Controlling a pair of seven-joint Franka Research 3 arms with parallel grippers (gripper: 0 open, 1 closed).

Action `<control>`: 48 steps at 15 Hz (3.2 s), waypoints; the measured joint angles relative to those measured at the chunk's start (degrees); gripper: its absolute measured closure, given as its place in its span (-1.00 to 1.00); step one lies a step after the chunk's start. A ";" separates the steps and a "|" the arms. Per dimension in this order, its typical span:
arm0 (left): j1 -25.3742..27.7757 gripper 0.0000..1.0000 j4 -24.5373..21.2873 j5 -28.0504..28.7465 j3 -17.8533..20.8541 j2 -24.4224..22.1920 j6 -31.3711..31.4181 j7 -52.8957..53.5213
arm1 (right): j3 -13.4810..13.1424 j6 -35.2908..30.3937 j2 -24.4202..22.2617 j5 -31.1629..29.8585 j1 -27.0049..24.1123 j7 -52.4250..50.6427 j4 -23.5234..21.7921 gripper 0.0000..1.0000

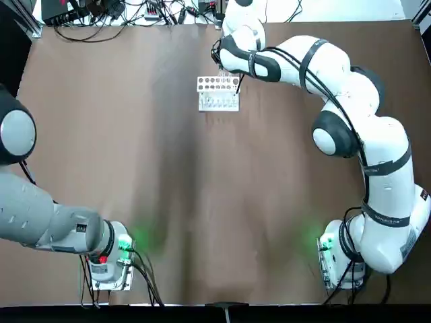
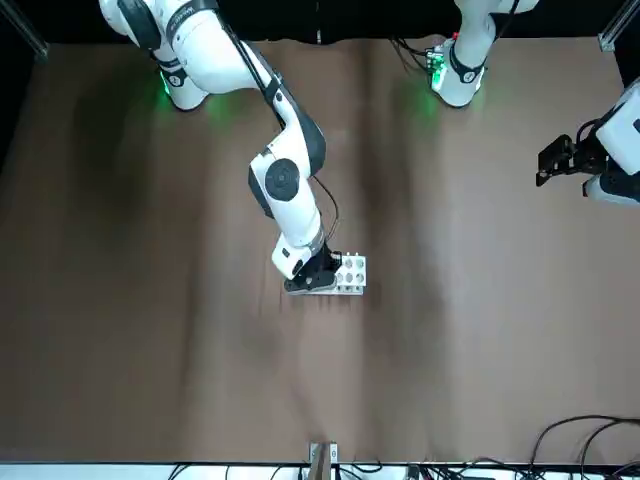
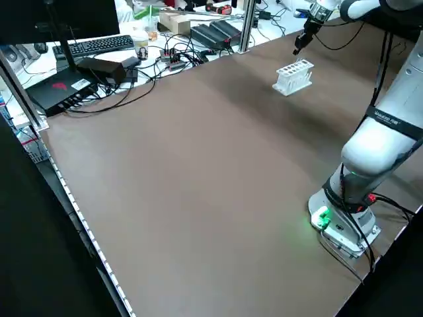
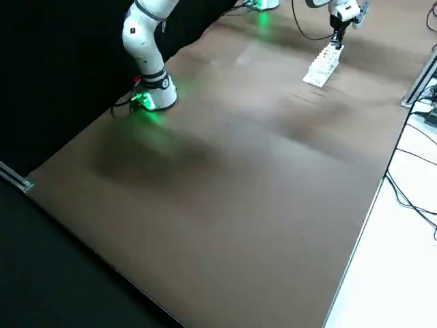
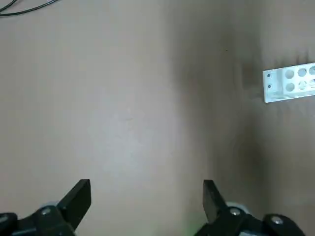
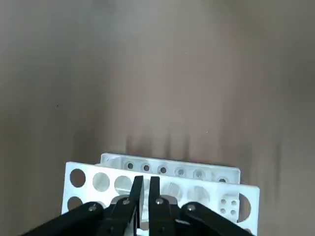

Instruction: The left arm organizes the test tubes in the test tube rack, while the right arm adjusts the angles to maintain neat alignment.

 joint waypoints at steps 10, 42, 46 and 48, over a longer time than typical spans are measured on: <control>0.00 -1.00 -0.01 0.00 -0.02 0.00 0.00 -0.01 | 0.54 -6.46 -1.75 0.00 -0.06 0.00 0.43 0.78; 0.02 -1.00 -0.02 0.00 -0.02 0.00 0.00 -0.01 | 3.07 -17.23 -1.78 0.20 -0.61 0.01 0.48 0.79; 0.02 -1.00 -0.02 0.00 -0.02 0.00 0.00 -0.01 | 2.95 -12.87 -1.56 0.19 -0.97 0.01 0.24 0.79; 0.03 -1.00 -0.02 0.00 -0.02 0.00 0.00 -0.01 | 2.92 -12.73 -1.56 0.19 -1.05 0.01 0.23 0.79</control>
